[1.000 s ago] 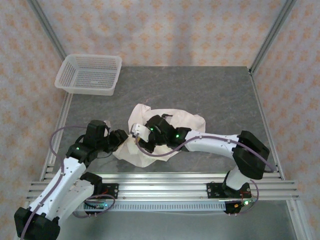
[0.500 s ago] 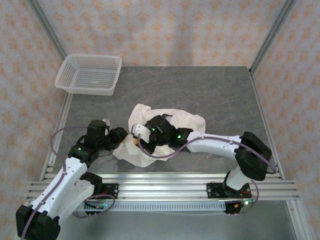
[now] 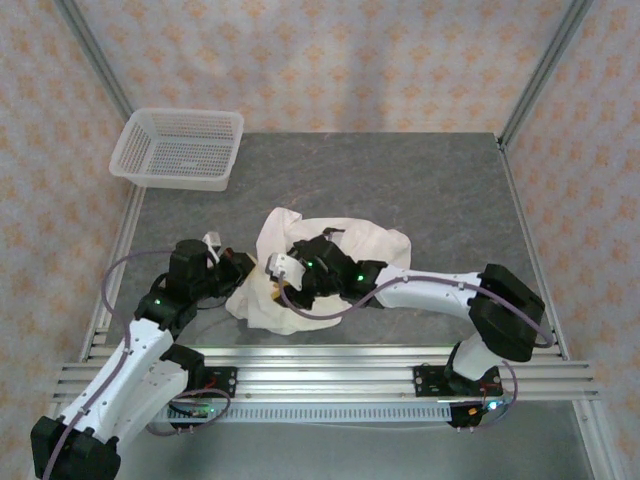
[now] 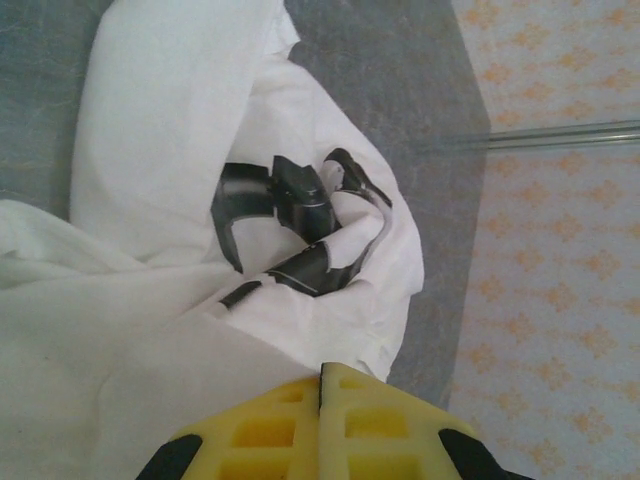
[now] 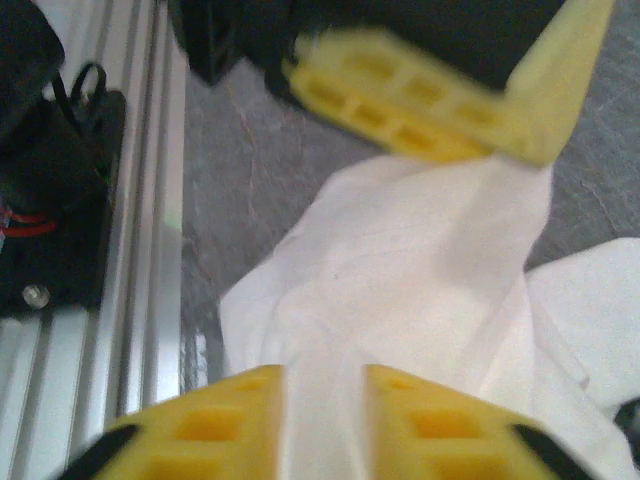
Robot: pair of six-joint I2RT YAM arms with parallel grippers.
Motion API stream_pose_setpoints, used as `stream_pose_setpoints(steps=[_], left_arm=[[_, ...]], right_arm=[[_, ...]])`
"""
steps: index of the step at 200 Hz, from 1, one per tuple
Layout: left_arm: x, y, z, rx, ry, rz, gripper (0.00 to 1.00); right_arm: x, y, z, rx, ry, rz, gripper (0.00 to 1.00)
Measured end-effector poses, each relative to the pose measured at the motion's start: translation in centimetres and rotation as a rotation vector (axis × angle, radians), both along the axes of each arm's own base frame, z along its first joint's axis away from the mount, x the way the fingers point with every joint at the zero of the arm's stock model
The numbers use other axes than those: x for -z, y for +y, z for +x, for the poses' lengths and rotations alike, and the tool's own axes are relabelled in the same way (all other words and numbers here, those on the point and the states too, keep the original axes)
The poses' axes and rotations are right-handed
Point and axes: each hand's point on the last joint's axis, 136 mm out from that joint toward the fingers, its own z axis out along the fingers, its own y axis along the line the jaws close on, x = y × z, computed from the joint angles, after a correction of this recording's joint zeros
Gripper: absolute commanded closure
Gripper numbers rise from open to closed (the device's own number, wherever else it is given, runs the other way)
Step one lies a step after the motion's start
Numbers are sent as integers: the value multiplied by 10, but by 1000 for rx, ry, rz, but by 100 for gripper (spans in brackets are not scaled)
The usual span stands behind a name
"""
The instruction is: Fold the inside-out t-shirt
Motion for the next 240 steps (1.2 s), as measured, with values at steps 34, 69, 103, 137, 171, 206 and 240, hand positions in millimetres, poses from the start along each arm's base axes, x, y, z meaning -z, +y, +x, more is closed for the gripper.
stream_pose_setpoints(steps=[34,69,103,137,171,206,240], left_arm=[[-2,0,0,0,-8,-4,100],[-3,1,2,-18,-3,-20,100],[-3,3,3,-43,15,-37,100],[-1,4,2,-55,29,-41,100],[-3,5,1,-61,22,-42,100],[-3,6,1,-68,21,-37,100],[2,11,1,-88,36,-22,100]], right_arm=[[1,-22,-4,44,-25,-7,60],[-27,-12,2,80,-140,83,60],[-19,26,-4,92,-267,99,50],[10,34,19,208,-389,19,45],[12,34,34,270,-437,-12,48],[16,46,37,278,-426,-5,44],[26,54,37,286,-399,-10,43]])
